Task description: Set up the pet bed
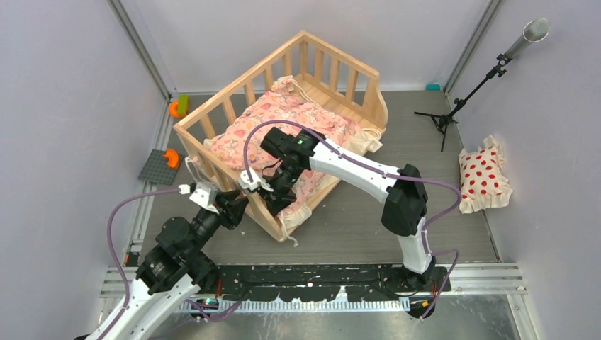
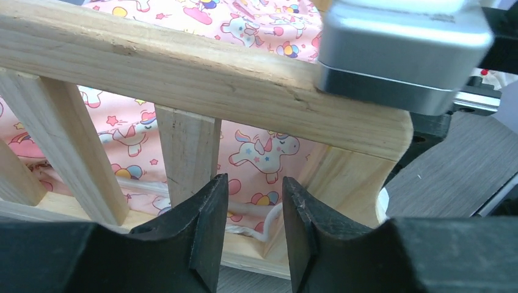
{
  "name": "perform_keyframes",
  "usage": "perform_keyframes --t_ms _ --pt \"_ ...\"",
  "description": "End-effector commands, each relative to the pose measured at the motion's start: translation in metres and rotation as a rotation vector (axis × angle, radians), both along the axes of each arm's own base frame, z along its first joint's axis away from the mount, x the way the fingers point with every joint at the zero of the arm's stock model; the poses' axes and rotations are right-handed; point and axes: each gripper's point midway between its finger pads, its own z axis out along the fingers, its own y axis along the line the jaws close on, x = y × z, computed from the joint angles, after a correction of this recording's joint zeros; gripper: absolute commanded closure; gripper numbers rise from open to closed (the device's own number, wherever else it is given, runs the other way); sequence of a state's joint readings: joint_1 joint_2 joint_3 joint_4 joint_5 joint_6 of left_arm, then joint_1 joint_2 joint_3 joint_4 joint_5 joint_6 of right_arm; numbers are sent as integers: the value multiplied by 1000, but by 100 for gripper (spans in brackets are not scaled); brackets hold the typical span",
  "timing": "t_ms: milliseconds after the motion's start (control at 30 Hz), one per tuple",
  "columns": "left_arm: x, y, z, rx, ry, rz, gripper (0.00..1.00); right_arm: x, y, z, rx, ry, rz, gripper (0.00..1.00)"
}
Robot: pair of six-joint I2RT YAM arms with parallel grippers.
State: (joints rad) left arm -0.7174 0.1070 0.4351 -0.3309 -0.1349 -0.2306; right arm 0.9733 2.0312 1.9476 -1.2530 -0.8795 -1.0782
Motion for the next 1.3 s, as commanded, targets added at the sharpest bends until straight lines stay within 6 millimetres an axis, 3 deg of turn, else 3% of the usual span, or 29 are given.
perform_keyframes --t_ms 0,100,233,333,567,867,1267 --pt "-1 -8 -3 16 33 -38 60 32 39 16 92 -20 -237 99" --pt "-1 -3 -9 46 81 -15 59 43 46 22 123 -23 -281 99" --pt "7 34 -21 46 143 194 58 59 49 24 125 -37 -332 99" --pt "5 44 -19 4 123 238 57 62 47 27 138 -18 -327 99" --pt "0 44 -23 0 97 209 53 39 33 32 176 2 -154 99" --pt "-7 15 -20 -21 66 51 54 42 48 37 214 27 -134 99" --pt "-4 8 -28 -37 71 38 47 35 59 37 231 61 -109 99"
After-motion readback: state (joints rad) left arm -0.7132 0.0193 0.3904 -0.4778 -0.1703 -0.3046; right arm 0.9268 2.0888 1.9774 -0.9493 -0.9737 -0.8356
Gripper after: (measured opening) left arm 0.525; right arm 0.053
